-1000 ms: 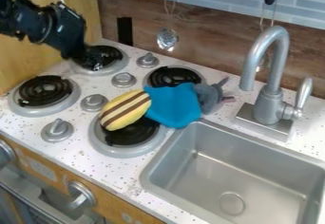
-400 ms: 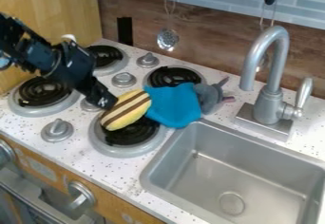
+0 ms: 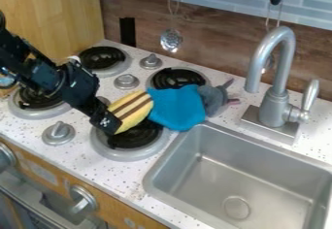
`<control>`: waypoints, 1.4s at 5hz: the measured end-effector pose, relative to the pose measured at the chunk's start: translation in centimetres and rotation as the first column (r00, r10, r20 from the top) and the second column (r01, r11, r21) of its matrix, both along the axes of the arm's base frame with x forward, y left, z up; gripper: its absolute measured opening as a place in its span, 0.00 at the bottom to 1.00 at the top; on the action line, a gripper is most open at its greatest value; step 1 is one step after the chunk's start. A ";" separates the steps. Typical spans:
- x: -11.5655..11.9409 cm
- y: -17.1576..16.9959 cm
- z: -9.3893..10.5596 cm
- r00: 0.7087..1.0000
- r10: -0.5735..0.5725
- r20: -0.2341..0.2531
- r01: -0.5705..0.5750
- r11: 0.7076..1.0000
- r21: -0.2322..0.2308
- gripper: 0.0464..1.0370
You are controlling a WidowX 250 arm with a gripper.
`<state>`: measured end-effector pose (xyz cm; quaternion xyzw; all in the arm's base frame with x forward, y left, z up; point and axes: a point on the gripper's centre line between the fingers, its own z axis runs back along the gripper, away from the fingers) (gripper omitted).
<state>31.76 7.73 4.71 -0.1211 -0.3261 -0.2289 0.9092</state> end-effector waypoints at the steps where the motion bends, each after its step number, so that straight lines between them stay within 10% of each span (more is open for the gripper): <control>1: 1.0 0.7 -0.8 0.998 0.057 0.014 -0.058 0.996 0.070 0.64; 4: 1.3 1.6 -0.3 0.995 0.079 0.067 -0.083 0.995 0.063 0.31; 7: 2.9 7.4 8.2 0.925 0.232 0.300 -0.292 0.940 0.175 0.30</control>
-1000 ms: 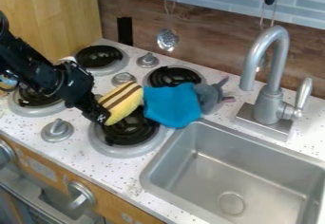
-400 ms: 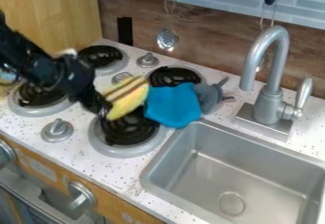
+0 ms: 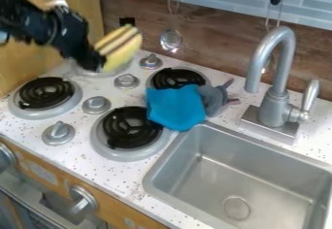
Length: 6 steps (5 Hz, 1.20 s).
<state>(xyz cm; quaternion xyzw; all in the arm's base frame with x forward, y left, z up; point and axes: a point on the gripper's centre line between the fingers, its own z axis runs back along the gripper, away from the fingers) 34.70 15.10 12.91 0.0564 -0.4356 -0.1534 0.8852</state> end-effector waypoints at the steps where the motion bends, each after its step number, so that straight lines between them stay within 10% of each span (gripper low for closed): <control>1: 2.4 2.5 -1.6 0.996 0.084 -0.011 -0.084 0.996 0.034 0.30; 4: 7.6 8.6 -7.2 0.966 0.227 -0.126 -0.215 0.971 0.102 0.34; 6: 7.5 9.6 -7.7 0.956 0.240 -0.168 -0.223 0.968 0.113 0.93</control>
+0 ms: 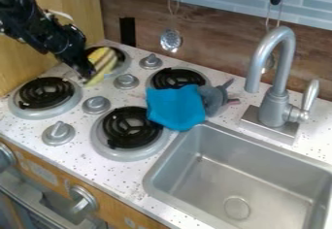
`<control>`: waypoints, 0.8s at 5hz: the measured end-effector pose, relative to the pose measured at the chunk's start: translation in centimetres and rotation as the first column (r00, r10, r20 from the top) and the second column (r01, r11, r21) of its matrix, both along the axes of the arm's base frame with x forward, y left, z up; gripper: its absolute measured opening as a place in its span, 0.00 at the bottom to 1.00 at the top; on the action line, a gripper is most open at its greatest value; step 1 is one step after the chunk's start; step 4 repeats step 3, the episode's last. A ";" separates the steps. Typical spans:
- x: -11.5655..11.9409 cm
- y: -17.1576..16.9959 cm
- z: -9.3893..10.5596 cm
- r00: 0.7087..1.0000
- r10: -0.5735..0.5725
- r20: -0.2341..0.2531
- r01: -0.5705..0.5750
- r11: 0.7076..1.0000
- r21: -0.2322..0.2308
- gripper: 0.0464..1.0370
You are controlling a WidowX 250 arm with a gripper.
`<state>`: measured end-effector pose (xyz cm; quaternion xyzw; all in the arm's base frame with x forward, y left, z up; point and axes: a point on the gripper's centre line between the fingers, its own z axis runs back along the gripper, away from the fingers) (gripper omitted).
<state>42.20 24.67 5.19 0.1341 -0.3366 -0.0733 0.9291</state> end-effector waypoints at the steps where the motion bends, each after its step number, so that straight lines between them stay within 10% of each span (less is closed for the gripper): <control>1: -0.9 -0.2 -0.8 1.000 0.002 -0.020 -0.002 1.000 -0.023 0.97; 3: -5.3 -1.7 7.1 0.996 -0.042 0.080 0.040 0.999 0.033 0.96; 4: -5.3 -1.7 7.1 0.996 -0.042 0.080 0.040 0.999 0.033 0.96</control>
